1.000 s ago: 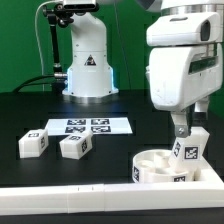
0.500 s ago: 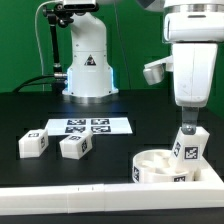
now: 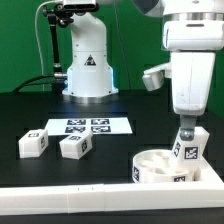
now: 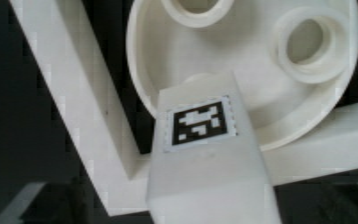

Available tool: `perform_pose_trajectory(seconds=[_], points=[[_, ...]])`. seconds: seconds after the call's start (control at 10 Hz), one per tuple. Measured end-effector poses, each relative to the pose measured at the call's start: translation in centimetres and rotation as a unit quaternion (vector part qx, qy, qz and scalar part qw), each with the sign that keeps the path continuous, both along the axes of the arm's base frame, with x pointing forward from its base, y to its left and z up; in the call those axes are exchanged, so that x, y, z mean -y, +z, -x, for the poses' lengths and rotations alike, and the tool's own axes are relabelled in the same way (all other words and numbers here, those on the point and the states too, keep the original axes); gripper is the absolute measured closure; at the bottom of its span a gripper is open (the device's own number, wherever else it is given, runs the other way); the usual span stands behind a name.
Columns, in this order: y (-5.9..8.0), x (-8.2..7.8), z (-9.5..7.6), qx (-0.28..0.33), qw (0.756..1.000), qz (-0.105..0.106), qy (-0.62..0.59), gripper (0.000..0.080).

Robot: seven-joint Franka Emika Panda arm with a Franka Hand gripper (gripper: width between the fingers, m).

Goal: Assemble stool

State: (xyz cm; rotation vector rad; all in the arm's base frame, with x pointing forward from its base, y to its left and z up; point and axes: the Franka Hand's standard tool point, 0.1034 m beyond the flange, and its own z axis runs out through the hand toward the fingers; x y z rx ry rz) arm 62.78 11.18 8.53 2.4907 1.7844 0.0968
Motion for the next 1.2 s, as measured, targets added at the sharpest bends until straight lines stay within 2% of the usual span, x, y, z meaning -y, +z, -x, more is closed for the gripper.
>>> perform_pose_trajectory(seconds=[0.3, 0.5, 0.6, 1.0, 1.2], points=[[-0.82, 0.08, 0.24, -0.005, 1.0, 0.001, 0.0, 0.015], [-0.81, 0.13, 0.19, -0.006, 1.0, 0.001, 0.0, 0.041], [-0.74, 0.23, 0.1, -0.005, 1.0, 0.001, -0.001, 0.045], [-0.72, 0.42, 0.07, -0.007, 1.0, 0.0, -0.025, 0.045], [-0.71, 0.4, 0.06, -0.005, 0.995, -0.008, -0.1, 0.045]])
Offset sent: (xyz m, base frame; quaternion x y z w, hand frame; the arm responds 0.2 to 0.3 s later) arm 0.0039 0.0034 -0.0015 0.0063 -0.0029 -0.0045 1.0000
